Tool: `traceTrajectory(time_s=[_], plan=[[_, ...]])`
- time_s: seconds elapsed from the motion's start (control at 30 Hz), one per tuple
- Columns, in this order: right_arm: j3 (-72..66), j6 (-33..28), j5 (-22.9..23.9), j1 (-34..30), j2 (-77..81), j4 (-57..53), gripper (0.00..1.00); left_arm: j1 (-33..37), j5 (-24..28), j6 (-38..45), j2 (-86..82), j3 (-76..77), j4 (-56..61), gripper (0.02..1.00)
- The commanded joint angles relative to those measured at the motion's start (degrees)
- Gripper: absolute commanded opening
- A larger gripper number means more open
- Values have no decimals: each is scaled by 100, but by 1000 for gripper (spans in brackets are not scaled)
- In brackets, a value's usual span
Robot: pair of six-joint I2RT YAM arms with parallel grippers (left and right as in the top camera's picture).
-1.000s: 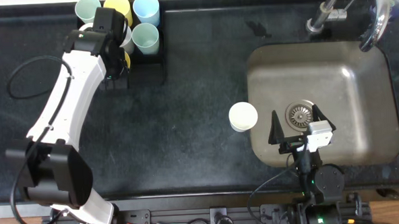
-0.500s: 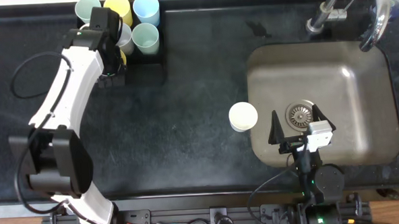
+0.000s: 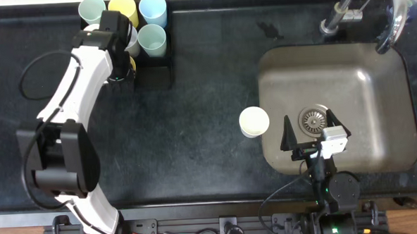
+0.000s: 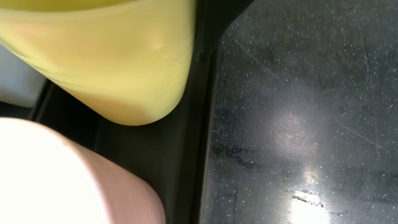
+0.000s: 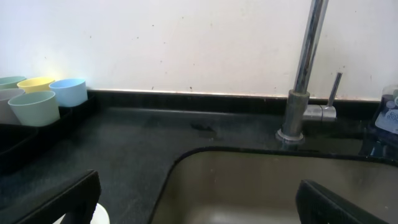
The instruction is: Store Cups
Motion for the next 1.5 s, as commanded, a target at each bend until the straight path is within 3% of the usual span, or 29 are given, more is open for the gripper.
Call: traceTrajectory(time_s=[0.03, 0.53, 1.0, 1.2, 1.33, 1.5], plan=[[-76, -20, 26, -26, -61, 28, 996, 31, 57, 101, 179, 4, 11, 38], [-76, -20, 26, -26, -63, 28, 998, 31, -74, 118, 142, 4, 151, 332], [-76, -20, 26, -26, -61, 28, 996, 31, -511, 114, -861, 4, 146, 347], [-76, -20, 26, -26, -63, 28, 993, 31, -933, 162, -1622, 4, 160, 347], [-76, -20, 26, -26, -61, 28, 996, 31, -1475, 1344, -2271, 2, 734, 417], [-76, -20, 26, -26, -63, 28, 998, 31, -1657, 4929, -2979, -28, 2586, 588]])
